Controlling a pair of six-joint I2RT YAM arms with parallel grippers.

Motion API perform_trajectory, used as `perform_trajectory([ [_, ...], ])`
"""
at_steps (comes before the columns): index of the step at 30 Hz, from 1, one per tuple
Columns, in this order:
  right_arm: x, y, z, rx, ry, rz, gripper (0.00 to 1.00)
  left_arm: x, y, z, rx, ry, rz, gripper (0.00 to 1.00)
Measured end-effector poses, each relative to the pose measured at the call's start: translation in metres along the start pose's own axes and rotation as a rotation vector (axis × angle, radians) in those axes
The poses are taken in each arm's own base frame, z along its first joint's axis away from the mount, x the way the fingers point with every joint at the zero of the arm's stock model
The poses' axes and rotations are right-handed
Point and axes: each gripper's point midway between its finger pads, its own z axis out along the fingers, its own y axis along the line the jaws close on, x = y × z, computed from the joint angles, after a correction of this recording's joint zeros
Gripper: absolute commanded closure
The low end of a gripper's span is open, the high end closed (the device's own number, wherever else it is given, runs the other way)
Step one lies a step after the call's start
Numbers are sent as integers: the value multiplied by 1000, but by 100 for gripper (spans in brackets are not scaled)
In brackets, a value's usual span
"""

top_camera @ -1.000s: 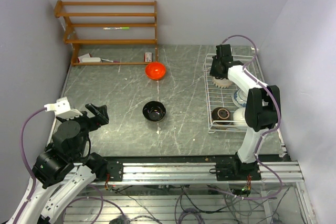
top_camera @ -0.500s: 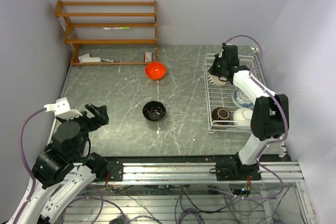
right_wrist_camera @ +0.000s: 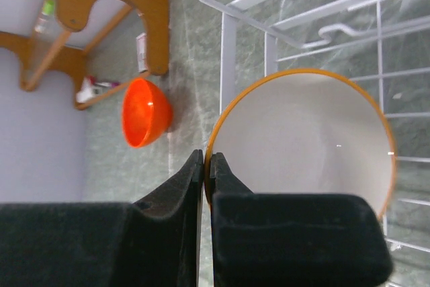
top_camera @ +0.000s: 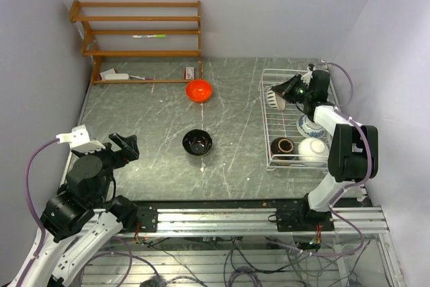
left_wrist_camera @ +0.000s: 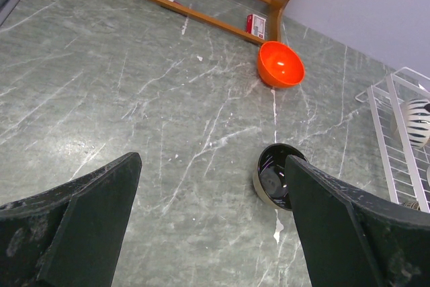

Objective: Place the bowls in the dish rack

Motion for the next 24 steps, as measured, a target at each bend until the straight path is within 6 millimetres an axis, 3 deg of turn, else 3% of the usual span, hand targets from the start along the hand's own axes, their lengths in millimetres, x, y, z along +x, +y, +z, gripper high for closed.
perform_trajectory([
  [4,0,-15,-1,-75,10,114,100,0,0,0,2,1,1,1],
  [11,-7,-5,-5,-195,11,175,100,0,0,0,3,2,1,1],
  [16,1,-8,-5,-308,34,284,100,1,0,0,2,3,2,1],
  [24,-9,-15,-6,-364,16,356,100,1,1,0,-4,1,-1,1],
])
